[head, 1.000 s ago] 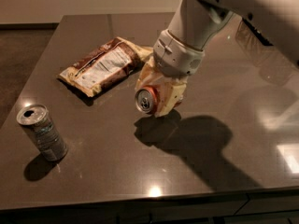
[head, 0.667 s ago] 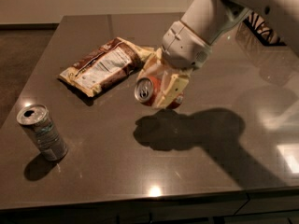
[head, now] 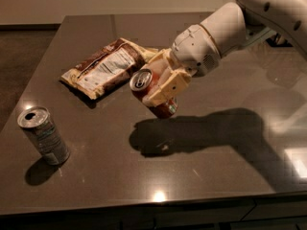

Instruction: Place coke can upright

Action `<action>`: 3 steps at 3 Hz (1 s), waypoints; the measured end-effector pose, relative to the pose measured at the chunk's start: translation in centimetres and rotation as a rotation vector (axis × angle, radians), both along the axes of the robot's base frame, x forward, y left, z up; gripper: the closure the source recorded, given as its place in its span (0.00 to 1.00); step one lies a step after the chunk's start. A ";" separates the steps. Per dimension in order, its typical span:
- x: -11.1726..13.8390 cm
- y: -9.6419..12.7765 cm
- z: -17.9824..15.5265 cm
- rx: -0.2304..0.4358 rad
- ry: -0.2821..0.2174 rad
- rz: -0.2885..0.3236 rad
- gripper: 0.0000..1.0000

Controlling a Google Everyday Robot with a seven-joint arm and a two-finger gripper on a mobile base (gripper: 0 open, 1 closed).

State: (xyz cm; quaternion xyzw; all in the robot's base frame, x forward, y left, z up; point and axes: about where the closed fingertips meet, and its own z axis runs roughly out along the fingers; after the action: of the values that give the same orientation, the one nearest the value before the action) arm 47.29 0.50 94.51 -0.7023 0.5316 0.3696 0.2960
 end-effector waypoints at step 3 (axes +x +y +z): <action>1.9 0.7 -0.9 0.318 0.092 -0.128 1.00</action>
Offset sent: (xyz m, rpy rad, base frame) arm 0.0249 0.0034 -0.0058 0.3775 0.0980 -0.1960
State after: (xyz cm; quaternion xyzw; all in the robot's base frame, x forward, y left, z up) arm 49.14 1.22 93.60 -0.5936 0.5231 0.4611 0.4017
